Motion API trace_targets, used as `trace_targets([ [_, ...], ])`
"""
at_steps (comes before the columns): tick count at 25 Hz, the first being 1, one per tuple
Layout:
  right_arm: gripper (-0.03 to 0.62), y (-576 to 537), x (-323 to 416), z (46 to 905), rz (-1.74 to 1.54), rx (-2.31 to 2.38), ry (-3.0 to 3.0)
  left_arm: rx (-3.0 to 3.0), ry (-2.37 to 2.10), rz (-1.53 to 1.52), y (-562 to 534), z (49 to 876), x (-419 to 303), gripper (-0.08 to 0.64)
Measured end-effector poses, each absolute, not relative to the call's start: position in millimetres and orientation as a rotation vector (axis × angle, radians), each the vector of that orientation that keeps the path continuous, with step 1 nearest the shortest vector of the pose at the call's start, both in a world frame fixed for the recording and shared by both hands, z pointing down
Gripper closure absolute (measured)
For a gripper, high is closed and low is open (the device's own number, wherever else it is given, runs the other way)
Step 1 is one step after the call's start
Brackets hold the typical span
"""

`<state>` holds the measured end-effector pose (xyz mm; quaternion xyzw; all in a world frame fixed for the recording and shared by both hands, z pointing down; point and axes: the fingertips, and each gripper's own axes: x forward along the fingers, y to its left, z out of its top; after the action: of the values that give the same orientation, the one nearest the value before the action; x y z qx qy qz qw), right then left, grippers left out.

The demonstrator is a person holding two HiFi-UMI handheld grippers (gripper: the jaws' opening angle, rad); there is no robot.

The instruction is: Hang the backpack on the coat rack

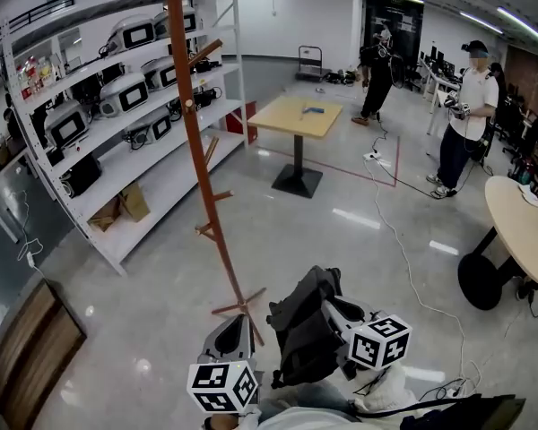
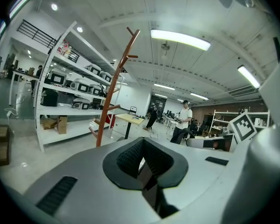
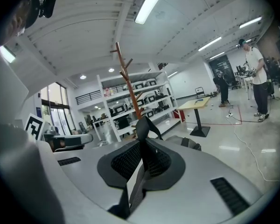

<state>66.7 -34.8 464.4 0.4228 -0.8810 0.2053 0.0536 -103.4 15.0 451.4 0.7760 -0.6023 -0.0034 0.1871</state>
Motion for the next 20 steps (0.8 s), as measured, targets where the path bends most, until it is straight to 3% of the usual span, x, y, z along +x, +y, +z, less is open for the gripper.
trace_targets([
  [20,0.568,-190,36,464,0.582,1.051,-2.714,2.132,-1.747,-0.007,-133,452,-98,0.557],
])
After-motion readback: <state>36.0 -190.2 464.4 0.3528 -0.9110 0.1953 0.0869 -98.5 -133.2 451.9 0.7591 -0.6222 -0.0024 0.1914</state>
